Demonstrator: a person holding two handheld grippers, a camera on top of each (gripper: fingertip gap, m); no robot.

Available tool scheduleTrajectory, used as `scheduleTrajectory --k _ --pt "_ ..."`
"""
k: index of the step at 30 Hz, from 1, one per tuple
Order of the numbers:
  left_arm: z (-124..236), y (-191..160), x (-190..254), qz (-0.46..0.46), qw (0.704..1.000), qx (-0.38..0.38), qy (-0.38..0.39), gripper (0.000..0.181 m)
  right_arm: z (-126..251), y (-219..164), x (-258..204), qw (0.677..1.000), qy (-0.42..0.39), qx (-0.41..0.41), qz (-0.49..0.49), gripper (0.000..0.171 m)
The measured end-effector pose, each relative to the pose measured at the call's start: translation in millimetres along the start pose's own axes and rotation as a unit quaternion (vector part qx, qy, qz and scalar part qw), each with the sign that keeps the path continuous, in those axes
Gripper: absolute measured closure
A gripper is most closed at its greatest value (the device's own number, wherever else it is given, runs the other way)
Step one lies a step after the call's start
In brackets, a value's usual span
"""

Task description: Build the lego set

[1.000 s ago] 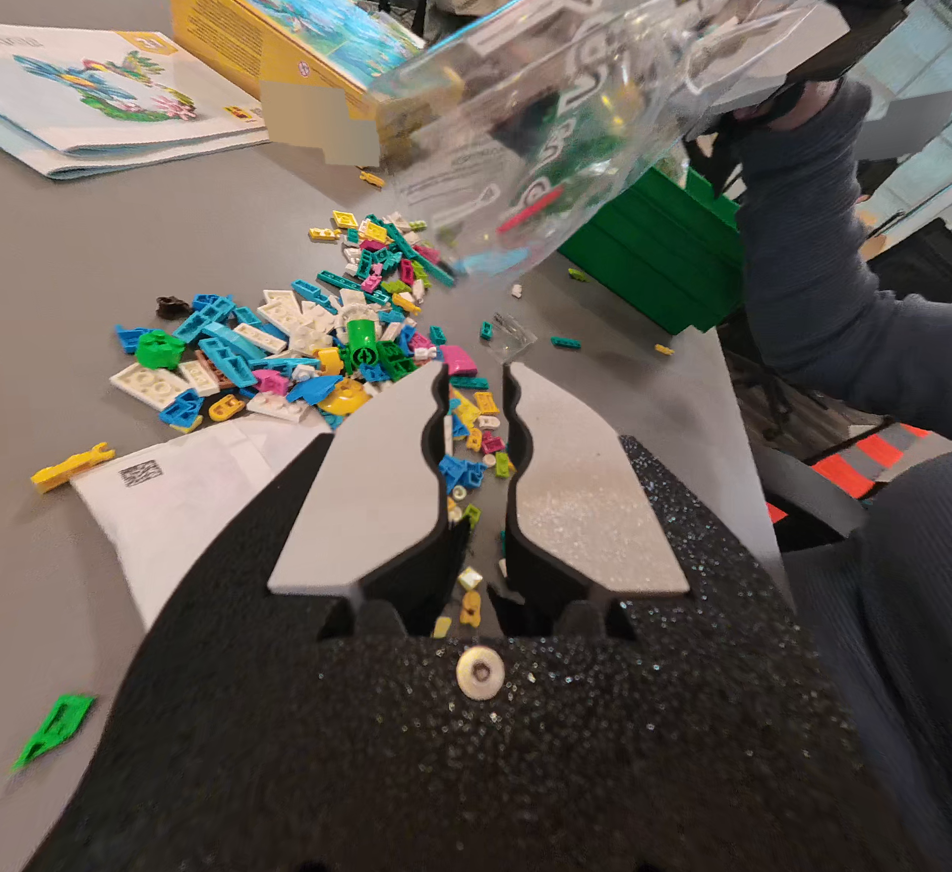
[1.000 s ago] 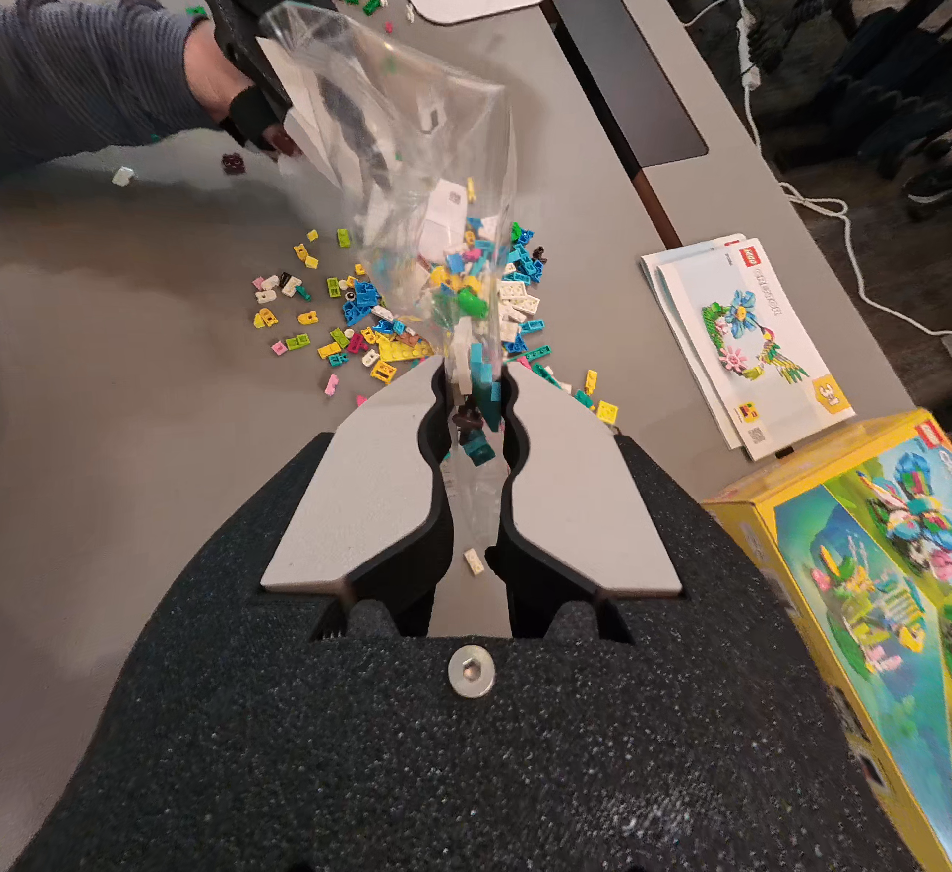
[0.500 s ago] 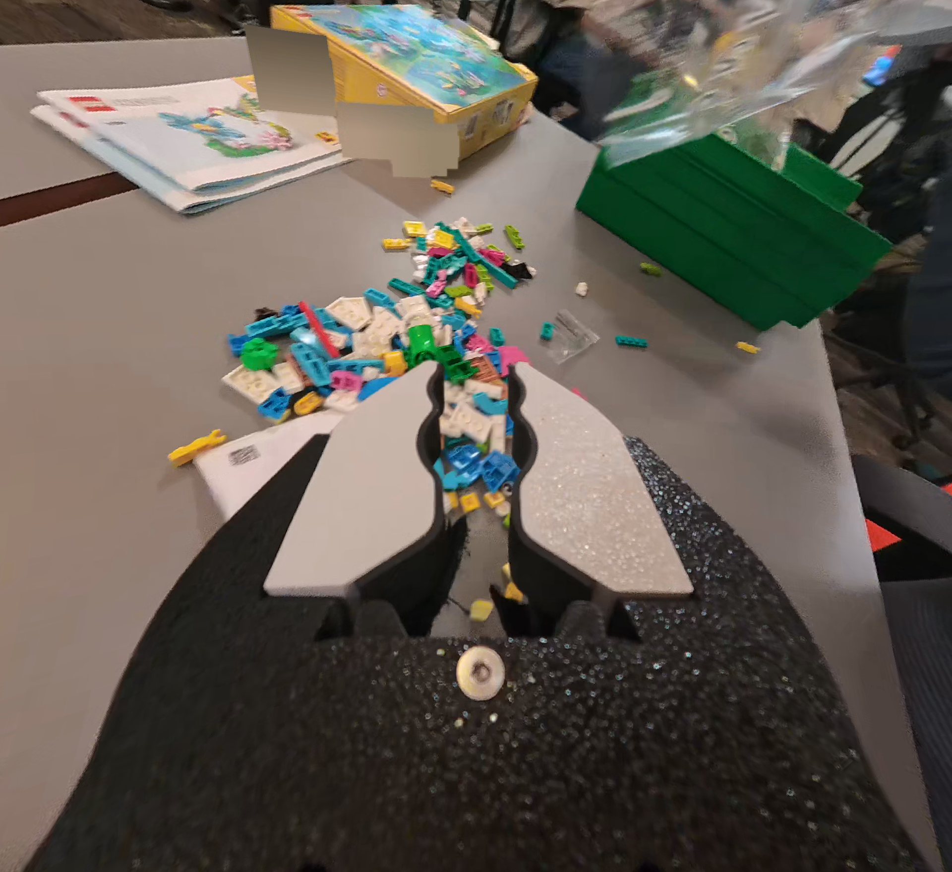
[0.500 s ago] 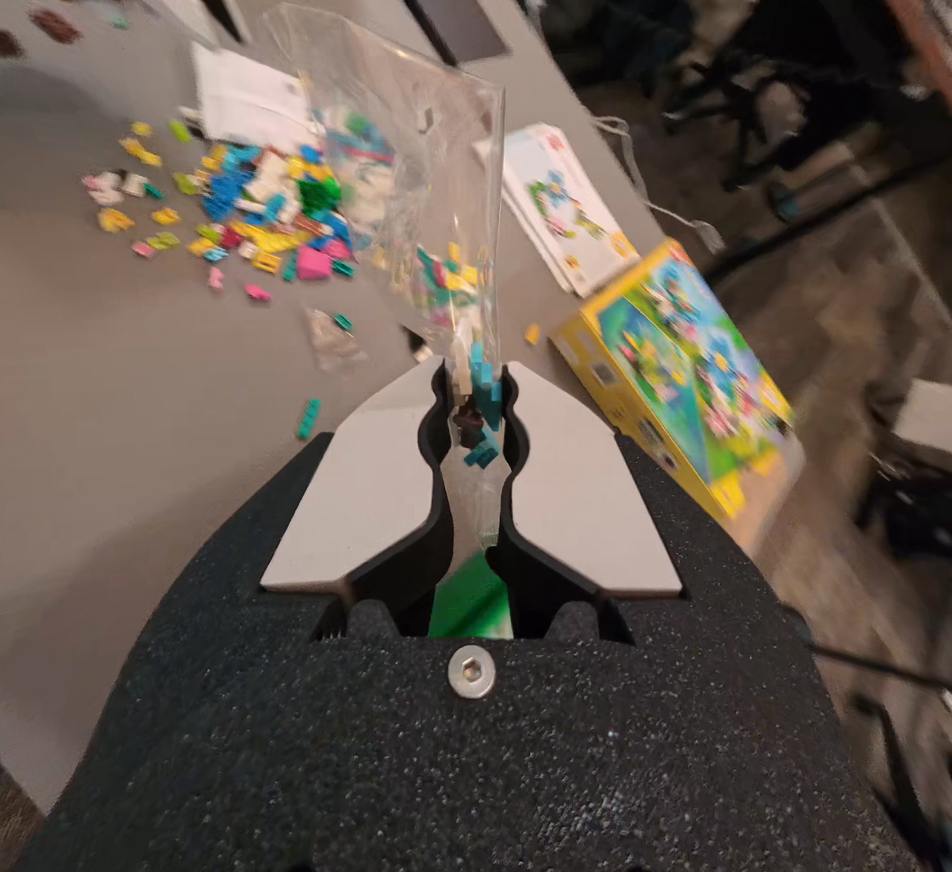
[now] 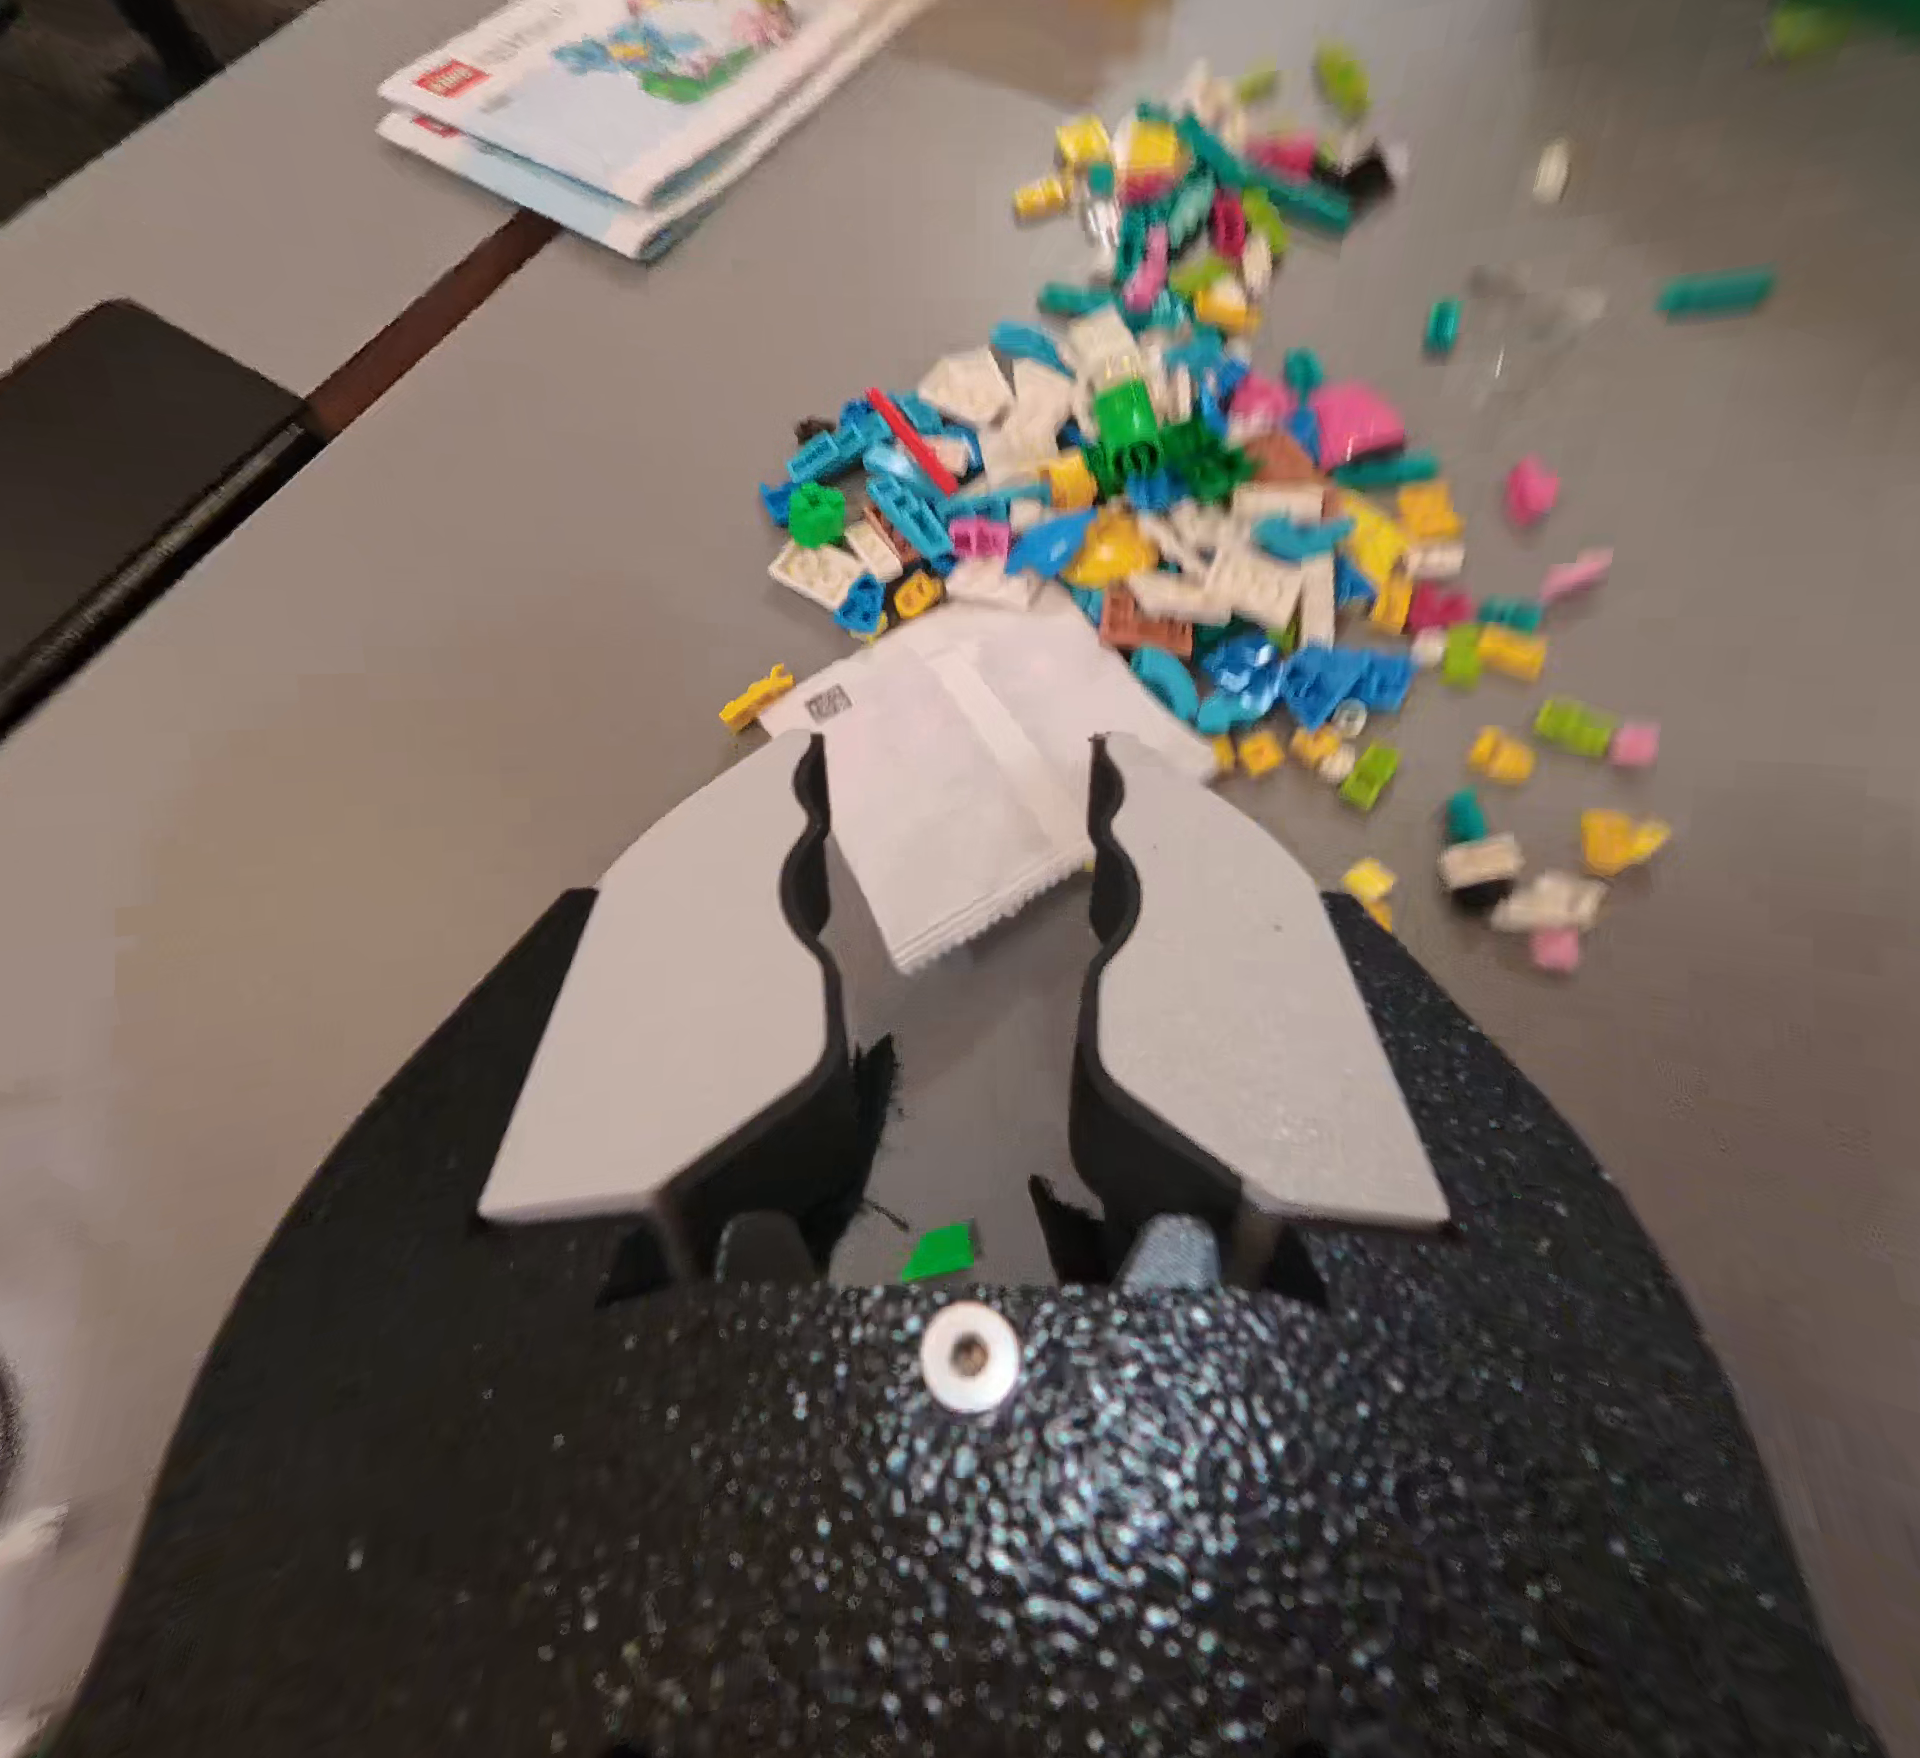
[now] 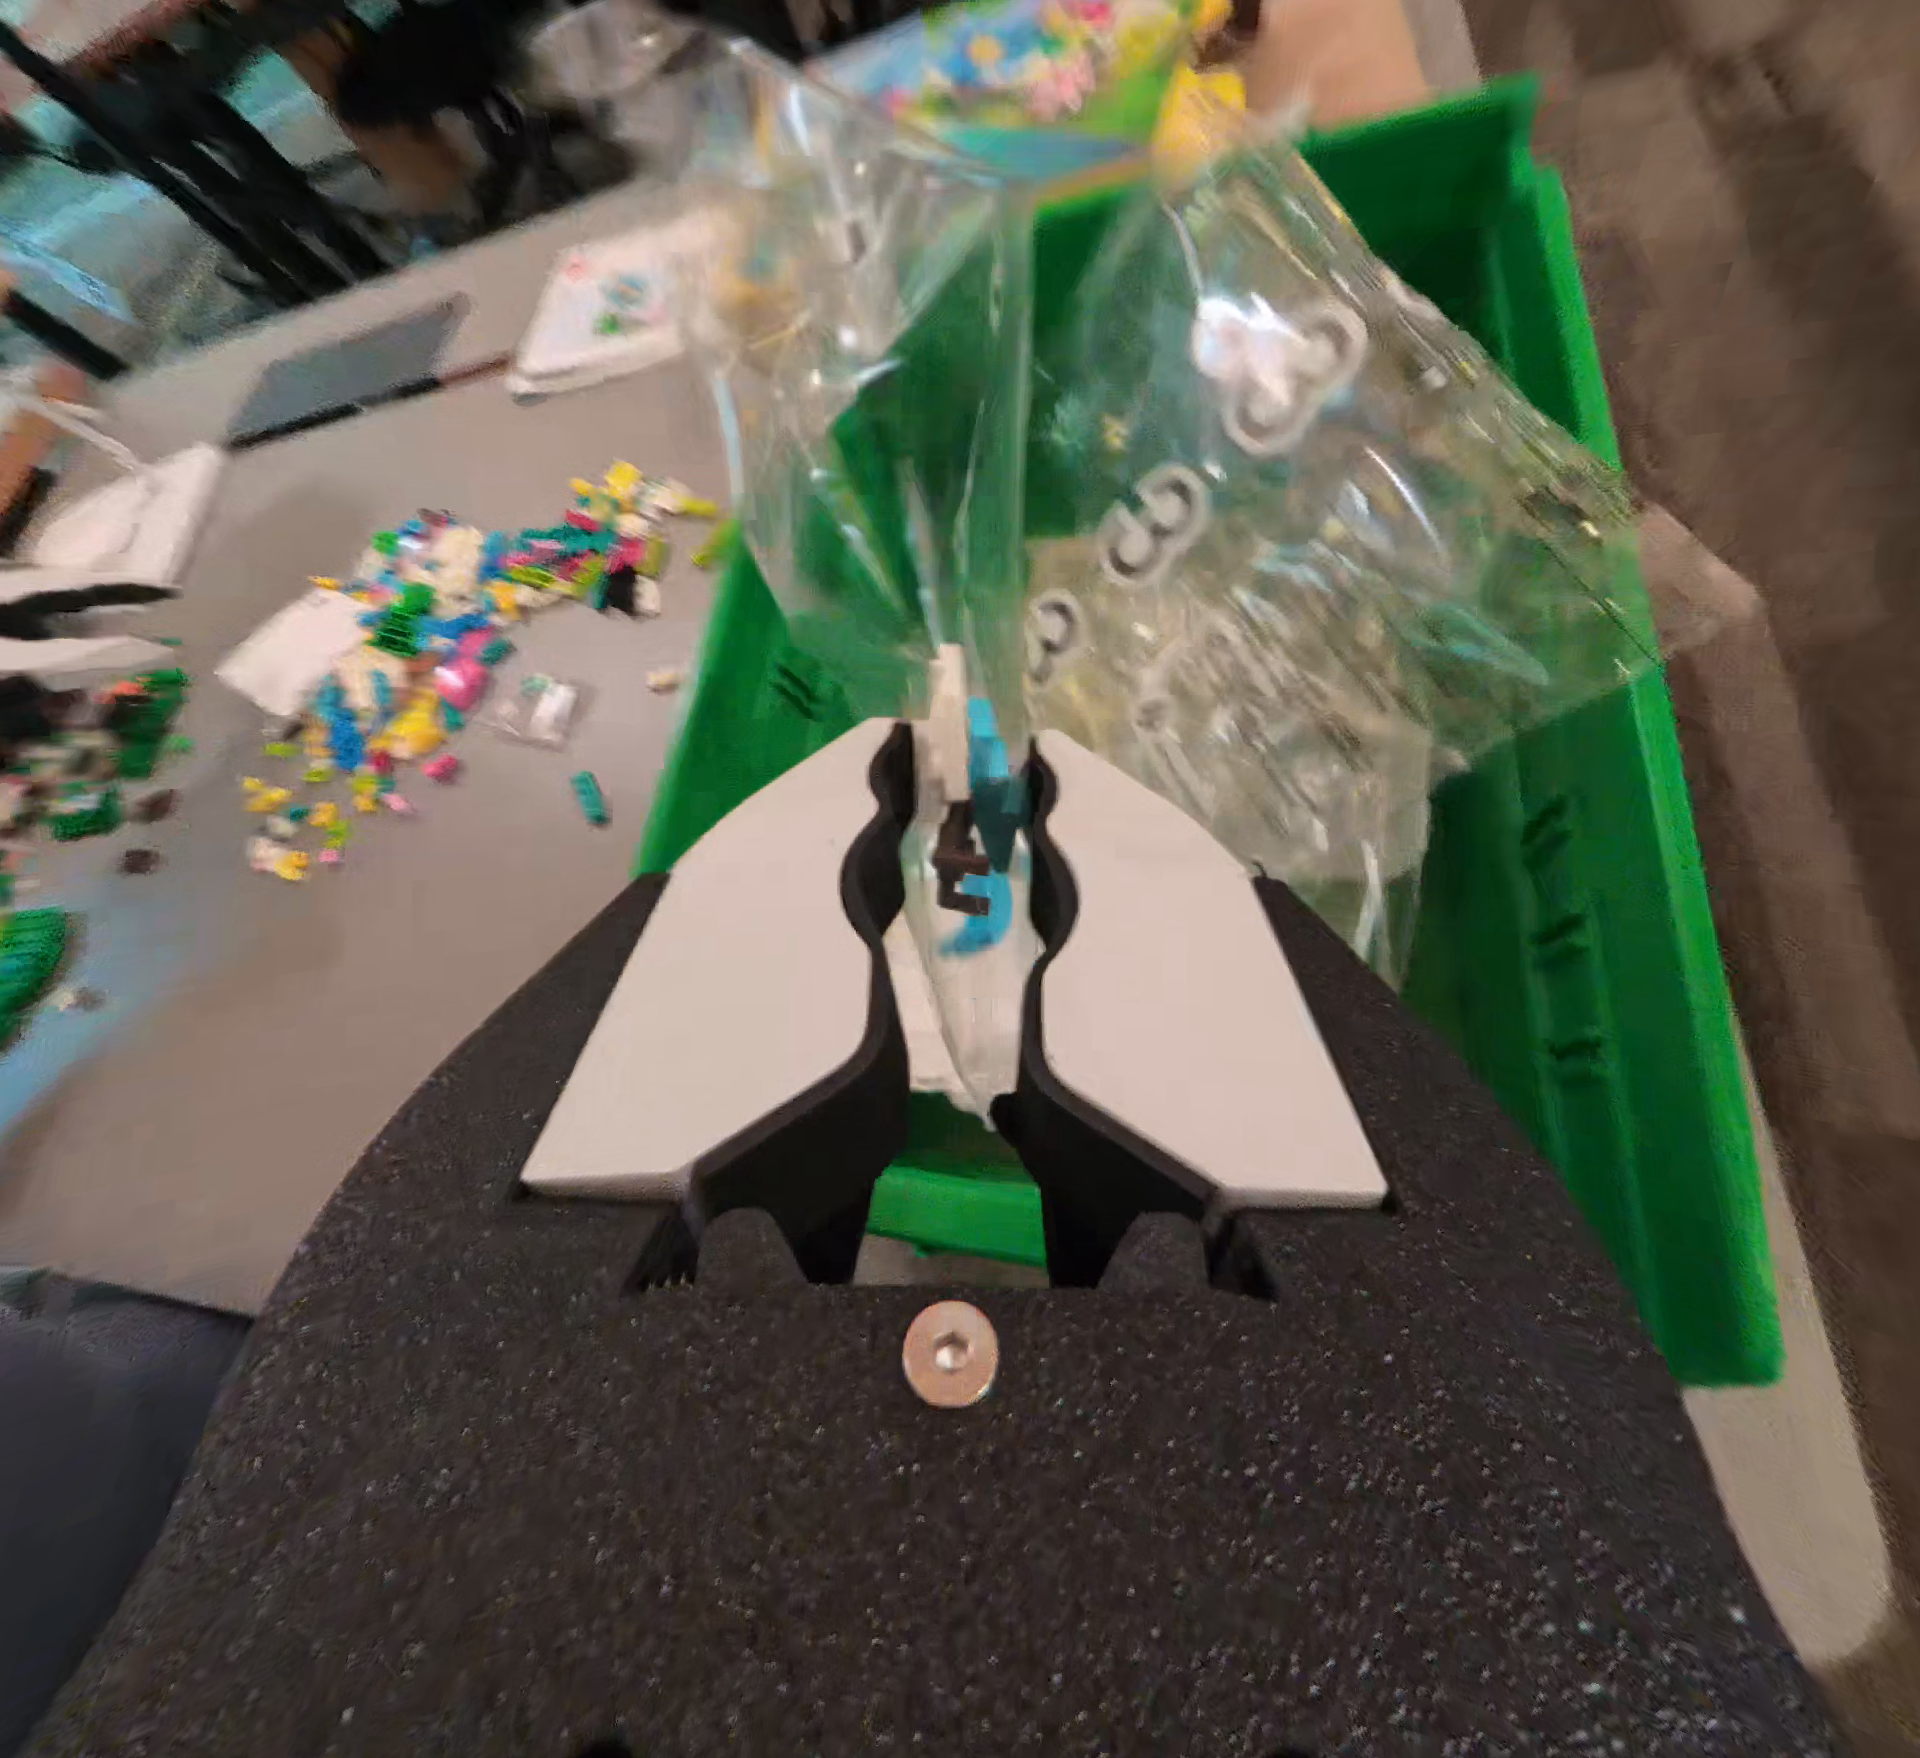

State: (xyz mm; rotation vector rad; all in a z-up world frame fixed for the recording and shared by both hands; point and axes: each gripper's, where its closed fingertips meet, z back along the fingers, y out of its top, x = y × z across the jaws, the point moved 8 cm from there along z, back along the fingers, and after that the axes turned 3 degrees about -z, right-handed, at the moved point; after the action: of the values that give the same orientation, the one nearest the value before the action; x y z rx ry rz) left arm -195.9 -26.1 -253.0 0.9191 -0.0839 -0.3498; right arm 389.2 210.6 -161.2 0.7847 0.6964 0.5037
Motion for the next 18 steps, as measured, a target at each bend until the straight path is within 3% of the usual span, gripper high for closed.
scheduleTrajectory --k 3,5,12,14,17,18 --pt "-5 -8 13 -0.127 0.99 -0.061 -0.004 0.135 -6 -6 11 0.994 -0.094 -0.054 0.022 0.109" --pt "-7 -13 22 -0.206 0.974 -0.097 0.004 0.136 0 -4 5 0.985 -0.149 -0.049 0.067 0.094" --pt "-19 -28 27 -0.423 0.887 -0.168 0.079 0.142 48 26 -54 0.934 -0.271 0.08 0.22 0.093" --pt "-22 -30 28 -0.478 0.857 -0.166 0.101 0.148 51 31 -81 0.922 -0.251 0.111 0.271 0.095" --pt "-26 -31 27 -0.495 0.845 -0.167 0.112 0.153 36 30 -127 0.904 -0.186 0.13 0.362 0.1" --pt "-27 -31 26 -0.496 0.844 -0.169 0.119 0.164 26 28 -144 0.896 -0.153 0.132 0.396 0.104"
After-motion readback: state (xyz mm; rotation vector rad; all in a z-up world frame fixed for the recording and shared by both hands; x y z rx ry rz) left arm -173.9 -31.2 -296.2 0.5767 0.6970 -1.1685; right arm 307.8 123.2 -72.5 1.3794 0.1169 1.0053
